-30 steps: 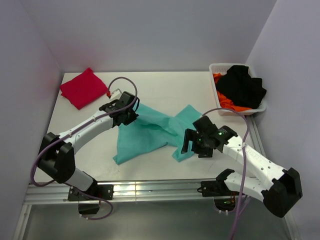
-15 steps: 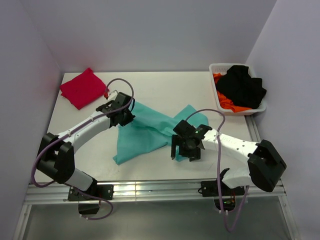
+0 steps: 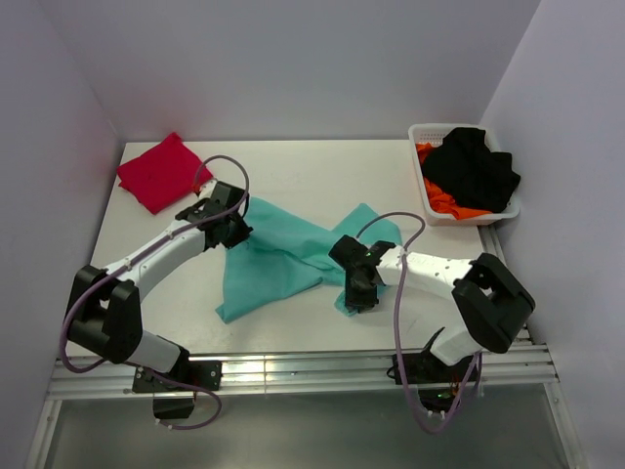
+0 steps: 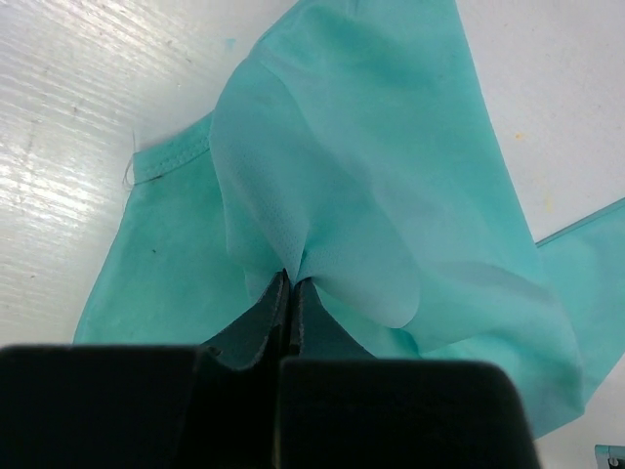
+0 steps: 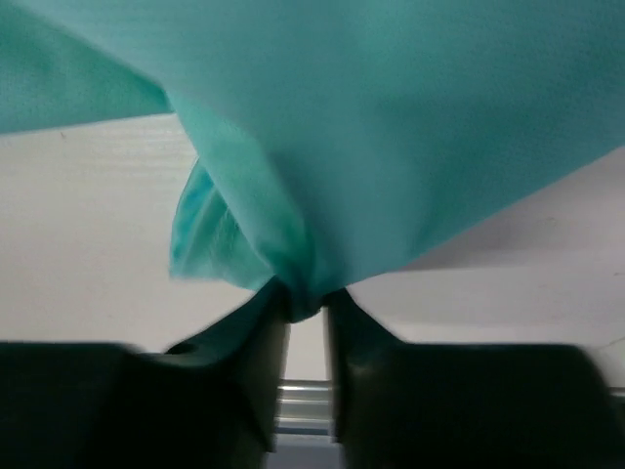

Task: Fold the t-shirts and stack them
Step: Flatten the tshirt out

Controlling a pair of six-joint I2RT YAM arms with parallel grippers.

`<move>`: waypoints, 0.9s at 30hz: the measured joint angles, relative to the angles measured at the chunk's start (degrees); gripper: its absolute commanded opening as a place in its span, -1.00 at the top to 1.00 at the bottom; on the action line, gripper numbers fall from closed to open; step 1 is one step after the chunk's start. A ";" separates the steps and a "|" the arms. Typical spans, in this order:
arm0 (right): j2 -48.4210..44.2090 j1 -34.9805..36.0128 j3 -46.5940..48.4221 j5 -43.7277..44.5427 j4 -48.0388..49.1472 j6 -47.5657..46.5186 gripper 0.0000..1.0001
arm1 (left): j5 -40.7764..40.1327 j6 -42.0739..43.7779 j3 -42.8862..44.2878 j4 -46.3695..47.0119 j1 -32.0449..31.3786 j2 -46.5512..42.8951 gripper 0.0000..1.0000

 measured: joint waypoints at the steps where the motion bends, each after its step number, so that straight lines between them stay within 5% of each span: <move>1: 0.57 0.00 0.24 0.24 0.04 -0.22 0.93 | 0.07 0.13 -0.20 0.02 0.31 -0.15 1.00; 11: -0.85 -0.24 4.15 4.79 -4.92 -0.24 1.00 | 1.55 1.84 1.31 -2.14 2.21 -0.74 1.00; 21: -21.22 -1.95 32.06 14.12 -22.95 -3.13 1.00 | 4.57 4.81 16.13 -8.17 2.32 -15.67 0.99; 27: -31.61 -1.95 38.10 12.83 -29.27 -7.80 1.00 | 13.09 8.09 20.33 -10.91 2.36 -25.75 0.99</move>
